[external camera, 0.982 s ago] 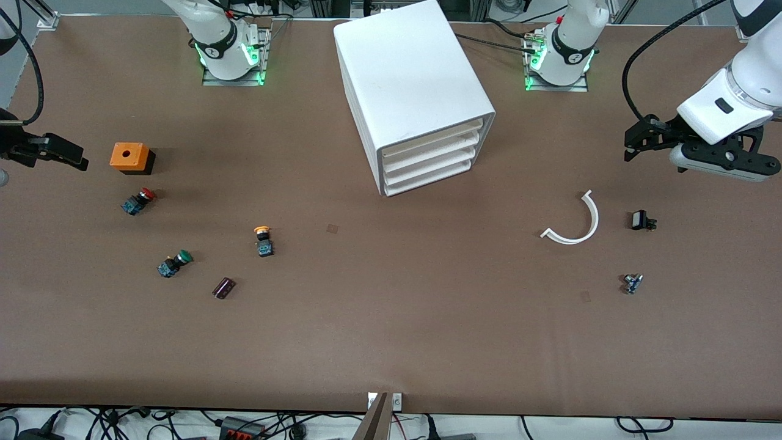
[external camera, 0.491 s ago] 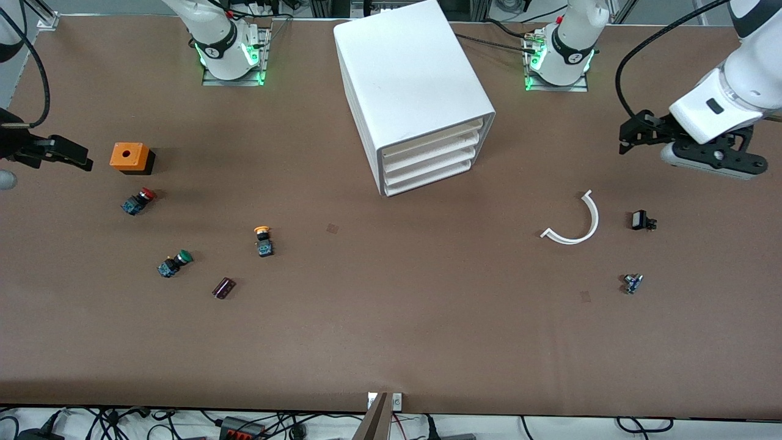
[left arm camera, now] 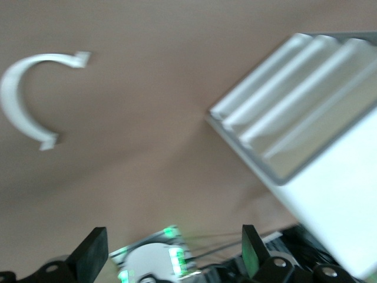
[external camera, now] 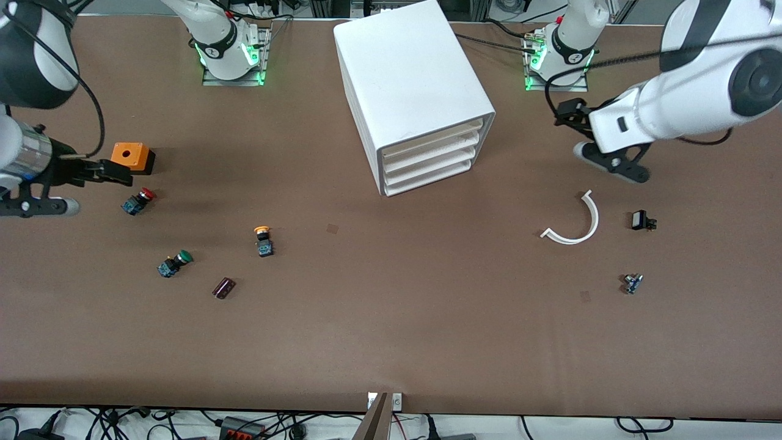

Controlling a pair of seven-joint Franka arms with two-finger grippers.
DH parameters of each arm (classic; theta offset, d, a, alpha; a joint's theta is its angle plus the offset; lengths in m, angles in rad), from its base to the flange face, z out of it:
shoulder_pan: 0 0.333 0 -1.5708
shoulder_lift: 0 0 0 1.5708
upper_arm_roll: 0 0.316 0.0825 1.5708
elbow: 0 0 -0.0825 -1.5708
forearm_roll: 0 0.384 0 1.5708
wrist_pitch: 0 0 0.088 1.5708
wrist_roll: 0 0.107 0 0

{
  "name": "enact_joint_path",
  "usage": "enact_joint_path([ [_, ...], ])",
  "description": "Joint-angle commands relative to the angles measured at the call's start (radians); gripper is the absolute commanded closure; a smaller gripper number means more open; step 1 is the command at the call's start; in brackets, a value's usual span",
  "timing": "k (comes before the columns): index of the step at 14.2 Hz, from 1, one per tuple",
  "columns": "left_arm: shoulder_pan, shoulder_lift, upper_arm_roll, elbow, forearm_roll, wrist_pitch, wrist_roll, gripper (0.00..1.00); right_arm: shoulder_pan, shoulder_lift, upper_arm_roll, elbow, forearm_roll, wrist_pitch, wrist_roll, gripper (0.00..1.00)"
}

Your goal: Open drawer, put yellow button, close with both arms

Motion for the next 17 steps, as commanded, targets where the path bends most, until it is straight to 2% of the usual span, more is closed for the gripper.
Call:
enact_joint_path([
  [1,0.062,0.117,0.006,0.015,-0.269,-0.027,0.164,0.0,0.044,0.063,-0.001,0.0,-0.003,0.029,-0.005,0.0],
  [3,0.075,0.165,0.006,-0.043,-0.443,0.028,0.284,0.0,0.066,0.121,0.001,0.002,-0.003,0.062,-0.005,0.0],
  [6,0.064,0.16,0.003,-0.245,-0.664,0.196,0.457,0.0,0.105,0.205,0.001,0.002,0.022,0.135,-0.005,0.0],
  [9,0.057,0.163,-0.038,-0.372,-0.79,0.309,0.654,0.05,0.145,0.261,0.001,0.003,0.063,0.202,-0.003,0.0],
  [12,0.051,0.197,-0.07,-0.429,-0.861,0.3,0.796,0.22,0.187,0.302,-0.001,0.005,0.06,0.251,-0.003,0.0],
  [14,0.049,0.228,-0.098,-0.449,-0.883,0.301,0.85,0.26,0.191,0.336,0.001,0.005,0.058,0.283,-0.003,0.0],
  [17,0.04,0.243,-0.099,-0.458,-0.884,0.298,0.882,0.33,0.224,0.396,0.001,0.005,0.06,0.358,-0.003,0.0],
])
